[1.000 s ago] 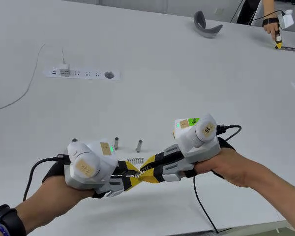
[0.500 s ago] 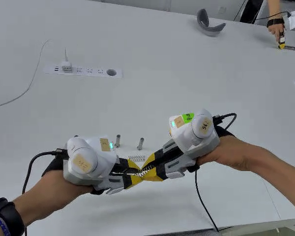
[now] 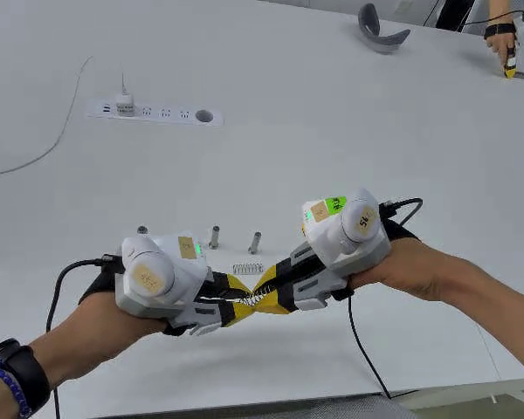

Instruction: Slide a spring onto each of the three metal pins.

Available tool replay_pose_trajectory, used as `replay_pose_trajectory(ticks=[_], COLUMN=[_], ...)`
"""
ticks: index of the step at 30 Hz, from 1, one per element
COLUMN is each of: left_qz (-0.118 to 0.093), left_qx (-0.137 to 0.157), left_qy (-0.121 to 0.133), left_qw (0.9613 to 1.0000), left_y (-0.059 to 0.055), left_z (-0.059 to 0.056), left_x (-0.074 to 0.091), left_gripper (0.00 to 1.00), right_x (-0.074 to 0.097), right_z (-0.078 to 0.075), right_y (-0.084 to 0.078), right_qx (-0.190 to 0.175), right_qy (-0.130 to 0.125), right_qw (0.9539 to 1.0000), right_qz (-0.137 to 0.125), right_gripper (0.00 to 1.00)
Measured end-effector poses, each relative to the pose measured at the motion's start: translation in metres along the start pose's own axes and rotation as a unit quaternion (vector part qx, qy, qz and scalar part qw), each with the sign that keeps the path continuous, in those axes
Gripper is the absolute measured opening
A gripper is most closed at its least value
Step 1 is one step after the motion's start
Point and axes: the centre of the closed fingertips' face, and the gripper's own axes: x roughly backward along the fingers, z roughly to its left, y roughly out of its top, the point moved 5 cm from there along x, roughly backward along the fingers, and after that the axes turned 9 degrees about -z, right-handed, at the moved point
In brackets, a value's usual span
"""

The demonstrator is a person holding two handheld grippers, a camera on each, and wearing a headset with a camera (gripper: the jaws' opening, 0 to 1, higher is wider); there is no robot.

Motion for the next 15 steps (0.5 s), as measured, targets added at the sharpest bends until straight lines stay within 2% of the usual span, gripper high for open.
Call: replay_pose_trajectory(ticks=[15], left_qz=[0.003], left_qx=[0.023], left_qy=[0.017], left_qw=[0.9996], left_y=[-0.013], left_z=[0.004], left_x=[0.004], left_gripper=[0.14], right_x=[0.002], right_z=[-0.005], right_y=[-0.007], right_qx=[-0.017], right_qy=[-0.014], right_qw=[0.9998], right_qz=[0.002], right_gripper=[0.12])
